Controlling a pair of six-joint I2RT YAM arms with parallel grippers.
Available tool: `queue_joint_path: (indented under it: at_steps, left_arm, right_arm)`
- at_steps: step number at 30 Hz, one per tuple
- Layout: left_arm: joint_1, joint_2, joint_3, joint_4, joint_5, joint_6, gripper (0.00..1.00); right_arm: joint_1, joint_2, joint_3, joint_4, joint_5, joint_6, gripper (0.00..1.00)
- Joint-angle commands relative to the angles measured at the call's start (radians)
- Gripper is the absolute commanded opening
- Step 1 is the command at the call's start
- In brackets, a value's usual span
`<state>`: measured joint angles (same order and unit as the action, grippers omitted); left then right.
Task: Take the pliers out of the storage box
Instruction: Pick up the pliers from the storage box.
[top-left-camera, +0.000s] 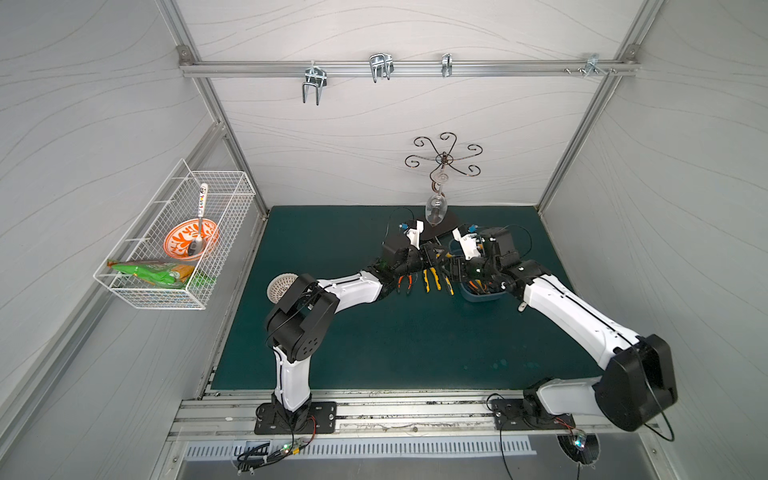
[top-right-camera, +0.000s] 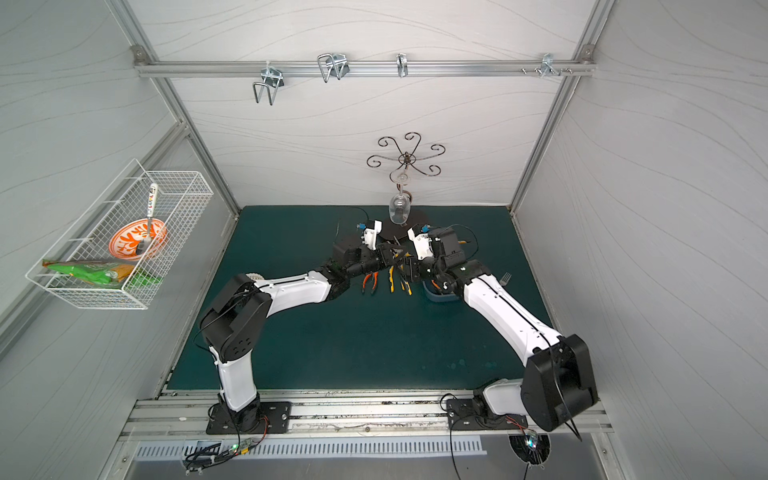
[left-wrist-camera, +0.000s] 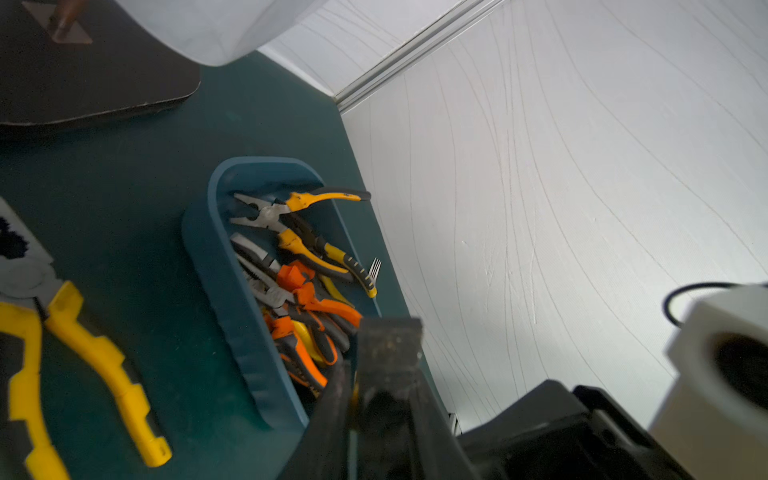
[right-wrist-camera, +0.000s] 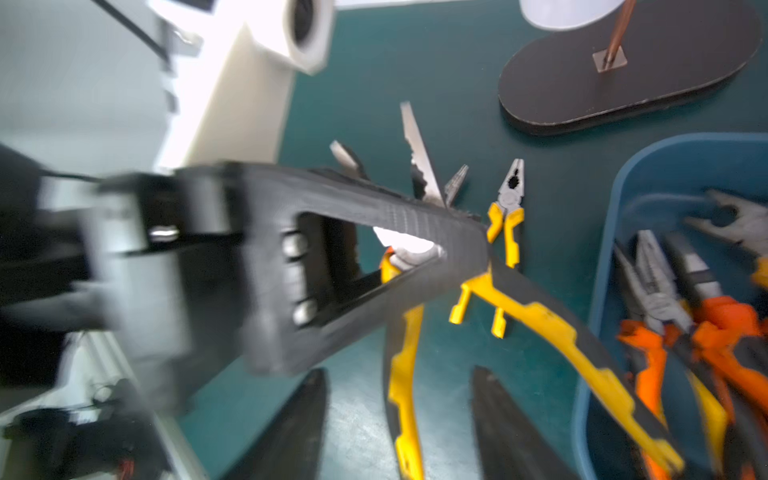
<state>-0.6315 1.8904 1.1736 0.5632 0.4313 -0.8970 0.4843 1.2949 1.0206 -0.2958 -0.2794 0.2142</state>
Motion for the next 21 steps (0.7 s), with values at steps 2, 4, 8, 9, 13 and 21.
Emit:
queue_joint_path:
  at_steps: [2, 4, 8, 9, 13, 21]
  left_arm:
    - [0.064, -0.083, 0.023, -0.022, 0.195, 0.064, 0.0]
    - [0.098, -0.099, 0.03, -0.097, 0.28, 0.105, 0.0]
    - [0.165, -0.129, 0.08, -0.41, 0.403, 0.297, 0.0]
    - [0.177, -0.13, 0.107, -0.522, 0.408, 0.367, 0.0]
    - [0.235, -0.119, 0.222, -0.847, 0.405, 0.579, 0.0]
    - [0.382, 0.007, 0.408, -1.159, 0.497, 0.794, 0.0]
  right_arm:
    - [0.007, -0.056, -0.052, 0.032, -0.064, 0.008, 0.8]
    - [0.012, -0.061, -0.069, 0.041, -0.085, 0.005, 0.86]
    - [0.034, -0.04, -0.077, 0.058, -0.104, -0.018, 0.95]
    - [0.042, -0.03, -0.072, 0.059, -0.108, -0.028, 0.96]
    - [0.082, 0.004, -0.04, 0.066, -0.092, -0.072, 0.99]
    - [0.098, 0.026, -0.022, 0.079, -0.084, -0.088, 0.99]
